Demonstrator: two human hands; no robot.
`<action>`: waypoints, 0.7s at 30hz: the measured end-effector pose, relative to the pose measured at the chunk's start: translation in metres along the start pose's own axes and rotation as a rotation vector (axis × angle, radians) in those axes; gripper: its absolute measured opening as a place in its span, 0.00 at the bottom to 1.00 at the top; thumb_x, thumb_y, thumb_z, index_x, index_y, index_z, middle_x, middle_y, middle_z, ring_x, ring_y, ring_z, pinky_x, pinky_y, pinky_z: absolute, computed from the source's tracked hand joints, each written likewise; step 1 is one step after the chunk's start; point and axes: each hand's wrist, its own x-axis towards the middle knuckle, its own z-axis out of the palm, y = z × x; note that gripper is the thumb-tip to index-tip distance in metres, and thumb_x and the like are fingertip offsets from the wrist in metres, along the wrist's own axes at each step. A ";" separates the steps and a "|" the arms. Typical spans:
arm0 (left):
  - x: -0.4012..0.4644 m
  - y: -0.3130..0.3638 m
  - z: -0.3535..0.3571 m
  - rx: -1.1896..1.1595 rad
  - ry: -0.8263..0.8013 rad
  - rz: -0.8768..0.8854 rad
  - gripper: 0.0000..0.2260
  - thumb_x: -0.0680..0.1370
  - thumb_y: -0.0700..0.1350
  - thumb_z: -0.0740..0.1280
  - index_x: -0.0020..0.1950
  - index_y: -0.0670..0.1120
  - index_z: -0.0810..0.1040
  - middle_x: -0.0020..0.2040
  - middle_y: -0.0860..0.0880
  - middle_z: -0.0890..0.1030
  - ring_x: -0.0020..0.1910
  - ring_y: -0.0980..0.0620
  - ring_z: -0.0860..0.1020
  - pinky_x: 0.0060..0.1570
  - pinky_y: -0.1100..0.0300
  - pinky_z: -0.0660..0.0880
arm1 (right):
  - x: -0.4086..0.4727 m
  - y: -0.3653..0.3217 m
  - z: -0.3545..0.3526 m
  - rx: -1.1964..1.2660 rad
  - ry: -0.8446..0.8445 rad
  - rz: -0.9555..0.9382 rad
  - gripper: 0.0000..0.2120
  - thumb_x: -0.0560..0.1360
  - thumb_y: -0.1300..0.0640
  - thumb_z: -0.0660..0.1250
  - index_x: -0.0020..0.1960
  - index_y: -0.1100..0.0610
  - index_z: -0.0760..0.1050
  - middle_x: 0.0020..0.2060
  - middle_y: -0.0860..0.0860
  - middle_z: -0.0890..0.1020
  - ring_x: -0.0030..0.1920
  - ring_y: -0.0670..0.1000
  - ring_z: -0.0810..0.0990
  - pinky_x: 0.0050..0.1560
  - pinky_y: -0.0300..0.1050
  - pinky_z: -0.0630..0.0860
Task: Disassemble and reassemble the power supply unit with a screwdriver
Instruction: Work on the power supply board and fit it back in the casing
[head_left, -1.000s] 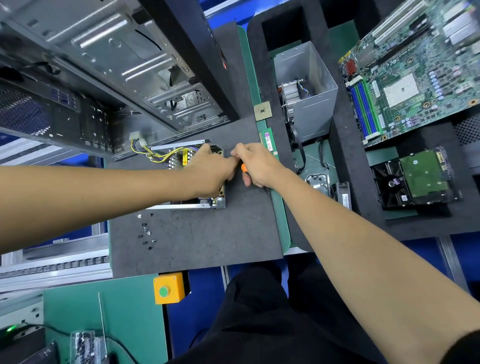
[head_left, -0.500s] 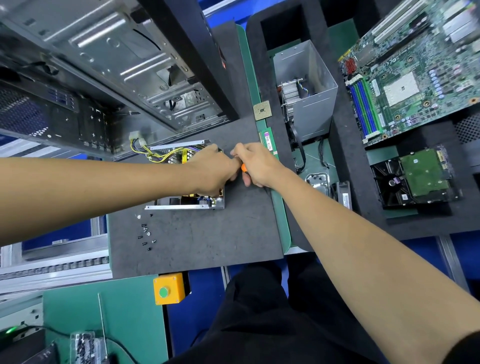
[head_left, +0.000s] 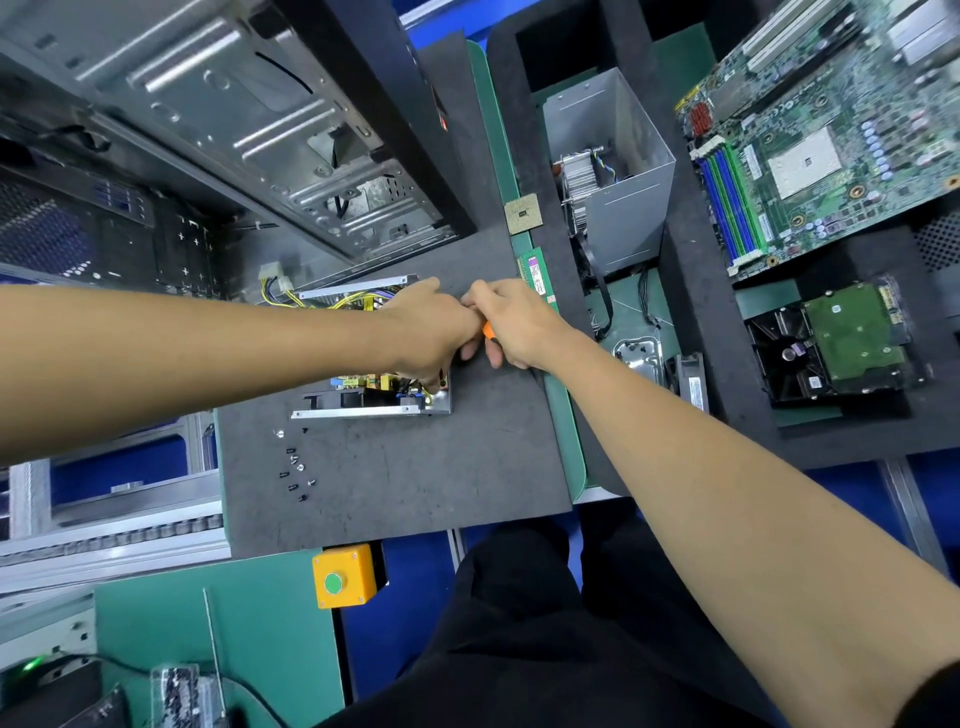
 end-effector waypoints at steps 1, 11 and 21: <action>-0.001 0.000 0.002 0.021 0.003 0.006 0.19 0.69 0.49 0.79 0.48 0.55 0.69 0.35 0.60 0.78 0.46 0.55 0.77 0.50 0.58 0.58 | 0.000 0.000 0.000 -0.005 0.002 0.002 0.20 0.79 0.45 0.51 0.49 0.54 0.79 0.33 0.58 0.85 0.21 0.56 0.69 0.20 0.37 0.64; -0.015 0.009 0.001 -0.055 0.098 -0.073 0.13 0.71 0.43 0.71 0.50 0.55 0.74 0.38 0.57 0.79 0.48 0.52 0.80 0.57 0.56 0.68 | 0.001 0.001 -0.001 -0.018 0.020 0.003 0.15 0.81 0.45 0.52 0.50 0.47 0.76 0.33 0.62 0.84 0.21 0.55 0.69 0.21 0.39 0.64; -0.017 0.018 -0.009 0.011 -0.069 -0.073 0.09 0.75 0.41 0.72 0.51 0.54 0.81 0.45 0.52 0.74 0.50 0.45 0.80 0.44 0.54 0.78 | 0.000 0.002 -0.001 -0.015 0.044 0.007 0.17 0.80 0.45 0.53 0.49 0.51 0.78 0.25 0.57 0.80 0.16 0.52 0.66 0.18 0.35 0.61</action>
